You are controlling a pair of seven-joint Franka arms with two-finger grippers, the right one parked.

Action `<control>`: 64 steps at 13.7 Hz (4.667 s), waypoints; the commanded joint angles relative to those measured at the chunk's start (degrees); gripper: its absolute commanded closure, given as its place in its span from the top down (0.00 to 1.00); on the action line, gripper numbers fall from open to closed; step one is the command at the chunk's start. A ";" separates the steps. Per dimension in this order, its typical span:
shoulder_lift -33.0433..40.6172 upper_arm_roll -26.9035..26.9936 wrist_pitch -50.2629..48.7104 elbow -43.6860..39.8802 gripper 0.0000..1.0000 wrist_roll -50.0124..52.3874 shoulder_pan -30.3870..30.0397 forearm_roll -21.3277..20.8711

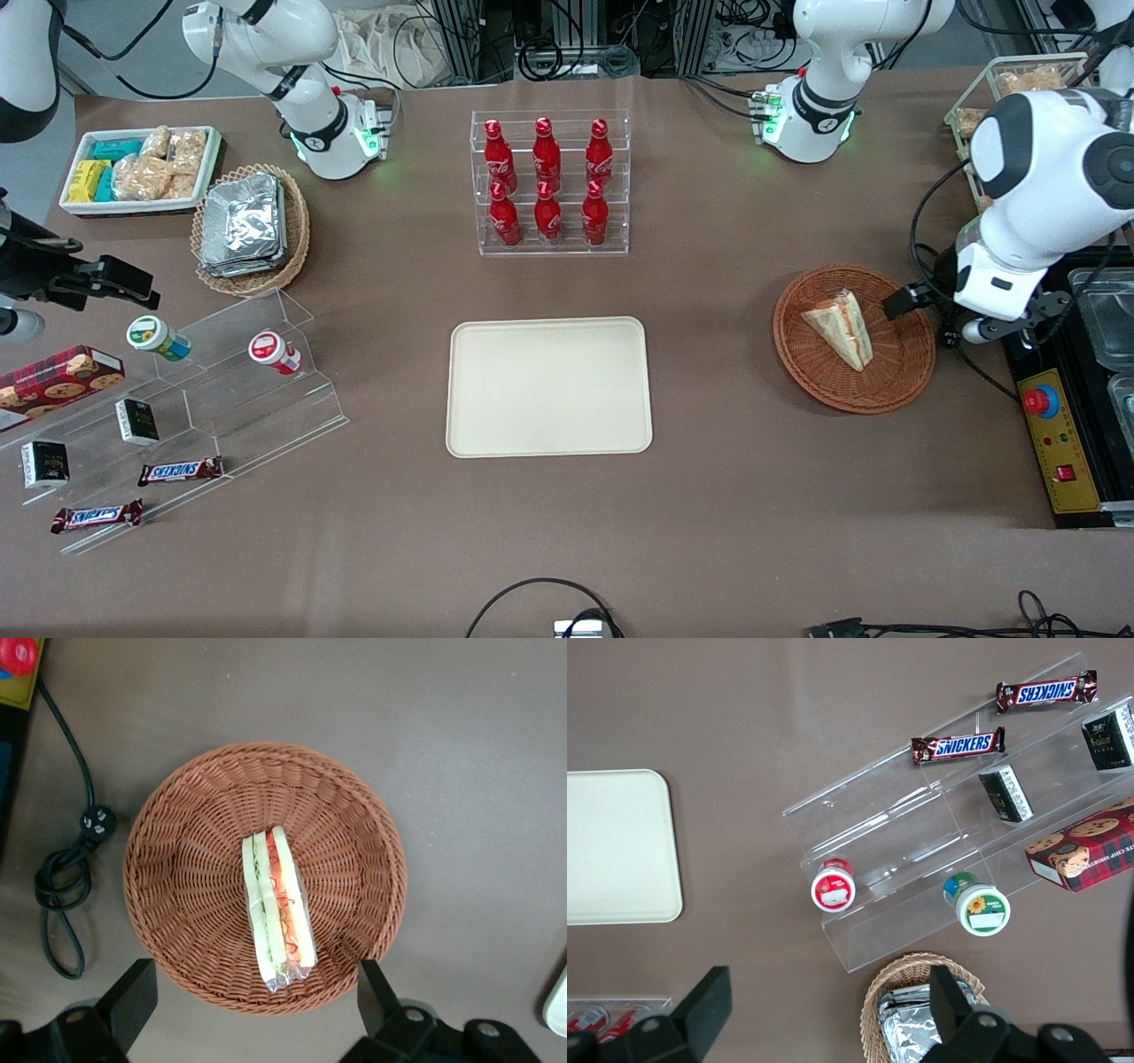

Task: Place sandwich from basket to tray
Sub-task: 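Move the left gripper over the wrapped sandwich in the wicker basket, then lower the left gripper and close it on the wrapped sandwich, then lift the sandwich with the left gripper and carry it toward the cream tray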

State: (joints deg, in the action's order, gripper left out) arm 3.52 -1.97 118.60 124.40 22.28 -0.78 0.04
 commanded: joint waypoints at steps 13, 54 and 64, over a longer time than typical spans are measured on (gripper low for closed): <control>0.88 -1.02 22.27 18.94 1.00 10.77 0.60 -0.92; 3.60 -1.37 13.96 13.34 0.39 -7.15 3.59 -3.46; 2.73 -7.42 6.12 3.67 0.47 -9.45 3.68 -3.38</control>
State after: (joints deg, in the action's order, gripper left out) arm 6.65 -7.43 127.16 130.87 13.29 2.63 -2.60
